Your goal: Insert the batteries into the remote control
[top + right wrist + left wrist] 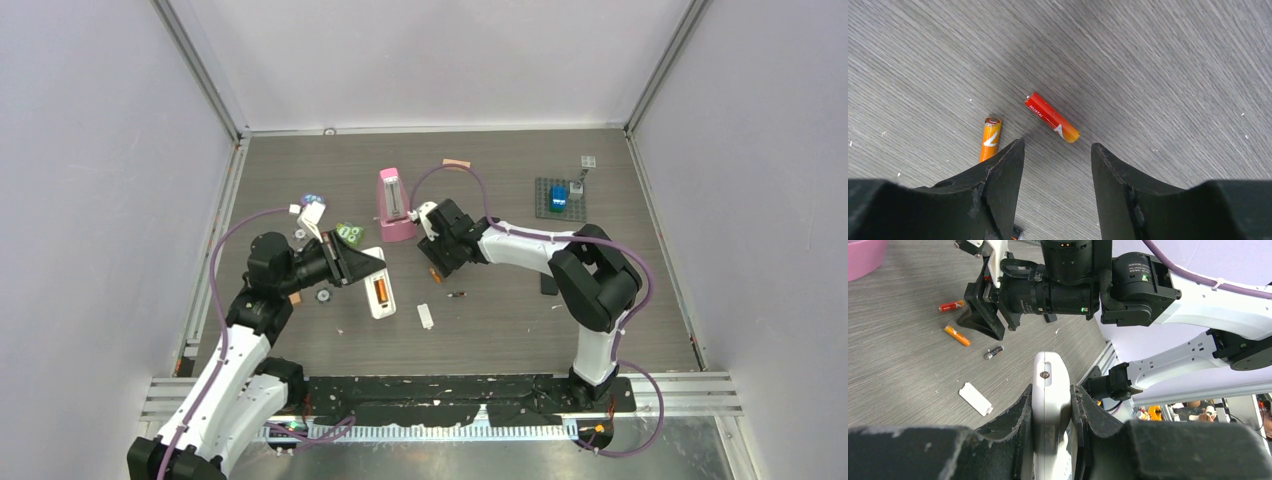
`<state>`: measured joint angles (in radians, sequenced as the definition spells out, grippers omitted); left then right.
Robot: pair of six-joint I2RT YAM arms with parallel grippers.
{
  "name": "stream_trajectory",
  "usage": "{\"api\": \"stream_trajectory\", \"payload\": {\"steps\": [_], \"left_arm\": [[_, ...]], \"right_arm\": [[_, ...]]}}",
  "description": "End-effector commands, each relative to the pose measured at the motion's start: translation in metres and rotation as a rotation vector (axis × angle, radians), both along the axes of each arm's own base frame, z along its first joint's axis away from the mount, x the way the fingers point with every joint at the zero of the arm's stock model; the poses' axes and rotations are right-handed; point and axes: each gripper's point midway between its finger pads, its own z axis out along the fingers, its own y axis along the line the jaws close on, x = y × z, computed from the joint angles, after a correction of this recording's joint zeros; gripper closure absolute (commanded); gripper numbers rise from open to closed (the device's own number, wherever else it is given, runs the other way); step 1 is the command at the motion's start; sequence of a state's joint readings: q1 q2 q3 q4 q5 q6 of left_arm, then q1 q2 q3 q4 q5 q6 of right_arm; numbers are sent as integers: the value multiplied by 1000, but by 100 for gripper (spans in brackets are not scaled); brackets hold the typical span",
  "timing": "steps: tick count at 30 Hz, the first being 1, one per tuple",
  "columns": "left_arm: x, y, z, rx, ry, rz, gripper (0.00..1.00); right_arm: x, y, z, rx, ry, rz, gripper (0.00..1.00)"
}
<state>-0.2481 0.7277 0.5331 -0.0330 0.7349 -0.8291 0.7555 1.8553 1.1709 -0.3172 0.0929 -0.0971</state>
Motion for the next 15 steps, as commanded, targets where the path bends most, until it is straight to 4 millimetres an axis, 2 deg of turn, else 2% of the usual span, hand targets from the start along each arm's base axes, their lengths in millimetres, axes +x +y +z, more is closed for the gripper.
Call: {"api": "stream_trajectory", "payload": {"steps": [1,5,8,11,15], "left_arm": [[-2,-1,21,-25,-115,-23,100],[-2,1,19,-22,-103,-5,100],[-3,2,19,-24,-103,4,100],[-4,3,18,-22,-99,14,100],[-4,6,15,-15,-86,33,100]], "right_arm": [[14,16,26,61,-68,22,44],[6,13,36,100,-63,-17,43],[-8,10,42,137,-33,-15,43],[-25,1,37,143,-1,-9,42],[-34,6,37,196,42,-32,41]]}}
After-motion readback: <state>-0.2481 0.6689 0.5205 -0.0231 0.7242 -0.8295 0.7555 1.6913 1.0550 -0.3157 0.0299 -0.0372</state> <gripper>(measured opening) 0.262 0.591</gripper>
